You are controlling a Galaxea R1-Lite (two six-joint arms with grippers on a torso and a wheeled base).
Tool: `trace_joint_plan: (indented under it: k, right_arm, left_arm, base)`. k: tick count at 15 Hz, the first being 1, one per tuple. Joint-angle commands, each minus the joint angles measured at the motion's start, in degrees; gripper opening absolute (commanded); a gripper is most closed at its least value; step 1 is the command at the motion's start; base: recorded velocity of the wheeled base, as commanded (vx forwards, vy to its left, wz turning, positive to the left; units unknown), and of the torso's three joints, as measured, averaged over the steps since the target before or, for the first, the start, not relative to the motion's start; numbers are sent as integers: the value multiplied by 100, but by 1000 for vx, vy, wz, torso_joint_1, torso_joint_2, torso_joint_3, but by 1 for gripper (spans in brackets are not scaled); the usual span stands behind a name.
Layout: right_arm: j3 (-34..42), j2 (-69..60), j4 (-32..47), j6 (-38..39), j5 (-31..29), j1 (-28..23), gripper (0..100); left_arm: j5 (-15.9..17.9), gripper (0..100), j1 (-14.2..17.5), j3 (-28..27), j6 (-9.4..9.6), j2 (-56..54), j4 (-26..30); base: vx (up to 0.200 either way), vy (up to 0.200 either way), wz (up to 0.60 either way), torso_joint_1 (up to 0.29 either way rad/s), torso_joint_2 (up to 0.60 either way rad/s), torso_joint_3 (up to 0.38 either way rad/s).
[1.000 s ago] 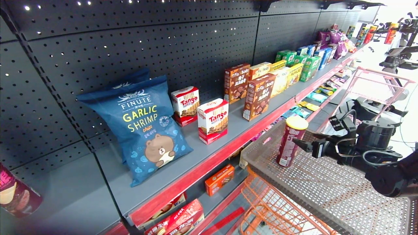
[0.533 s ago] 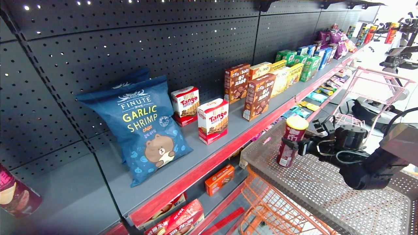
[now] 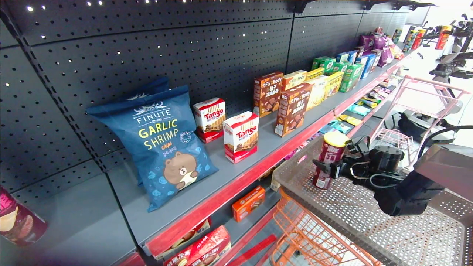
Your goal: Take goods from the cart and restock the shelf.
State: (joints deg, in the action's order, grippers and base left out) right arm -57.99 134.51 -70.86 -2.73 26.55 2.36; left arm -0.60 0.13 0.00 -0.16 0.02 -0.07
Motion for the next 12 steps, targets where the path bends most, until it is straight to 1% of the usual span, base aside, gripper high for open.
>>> trace_joint_plan:
  k: [1,7,9,11,12]
  right_arm:
    - [-19,40,-15,-8,131,-8,0]
    - [-63,-21,55,-52,149,-78,0]
    - [-81,-285,249,-43,96,-78,0]
    - [-54,-900,978,-43,-431,-26,0]
    - [-19,-1085,1110,-43,-546,-8,0]
  left_arm:
    - [-2,100,4,0,-2,-2,-1]
    - [-2,100,4,0,-2,-2,-1]
    - [-2,100,4,0,-2,-2,-1]
    - [-2,100,4,0,-2,-2,-1]
    - [-2,100,4,0,-2,-2,-1]
  base:
    - [0,0,0,0,0,0]
    - [0,0,0,0,0,0]
    - [0,0,0,0,0,0]
    - [0,0,0,0,0,0]
    - [0,0,0,0,0,0]
